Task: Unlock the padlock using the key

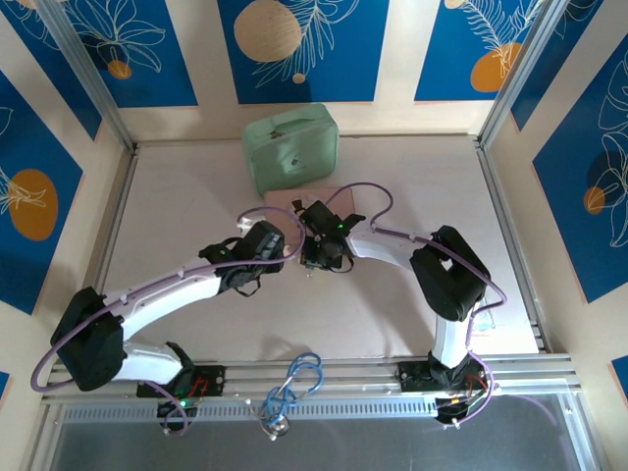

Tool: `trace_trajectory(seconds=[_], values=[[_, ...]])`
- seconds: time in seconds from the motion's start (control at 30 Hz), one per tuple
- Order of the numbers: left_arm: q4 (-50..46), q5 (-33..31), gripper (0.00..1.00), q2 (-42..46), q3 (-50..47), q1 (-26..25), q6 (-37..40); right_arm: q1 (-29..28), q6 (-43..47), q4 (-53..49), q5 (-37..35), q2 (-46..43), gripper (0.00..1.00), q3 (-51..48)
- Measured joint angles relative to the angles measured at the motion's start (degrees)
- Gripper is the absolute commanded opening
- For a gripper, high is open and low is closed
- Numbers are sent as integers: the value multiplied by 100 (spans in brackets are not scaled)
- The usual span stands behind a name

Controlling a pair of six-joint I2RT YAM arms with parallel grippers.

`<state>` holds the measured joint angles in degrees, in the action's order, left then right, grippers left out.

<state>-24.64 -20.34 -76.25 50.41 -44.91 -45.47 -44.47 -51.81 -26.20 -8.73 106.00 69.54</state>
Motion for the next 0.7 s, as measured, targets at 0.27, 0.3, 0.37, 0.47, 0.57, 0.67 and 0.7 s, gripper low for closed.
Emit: trace_trajectory(seconds=[0.27,0.3,0.37,0.47,0.57,0.67,0.7], values=[[-2,297,45,35,-24,210,79,-369,208,-396,-638,286,45,319],[-2,313,45,68,-48,232,76,-409,210,-459,-706,299,45,348],[-4,380,45,170,-125,282,76,-461,210,-581,-807,323,44,380],[-4,433,44,282,-184,323,79,-509,210,-798,-997,409,44,505],[26,501,43,304,-223,343,76,-531,210,-951,-1165,470,42,590],[107,597,43,304,-286,356,76,-546,210,-1064,-1281,470,42,588],[144,638,43,302,-293,361,76,-553,212,-1086,-1307,470,42,588]])
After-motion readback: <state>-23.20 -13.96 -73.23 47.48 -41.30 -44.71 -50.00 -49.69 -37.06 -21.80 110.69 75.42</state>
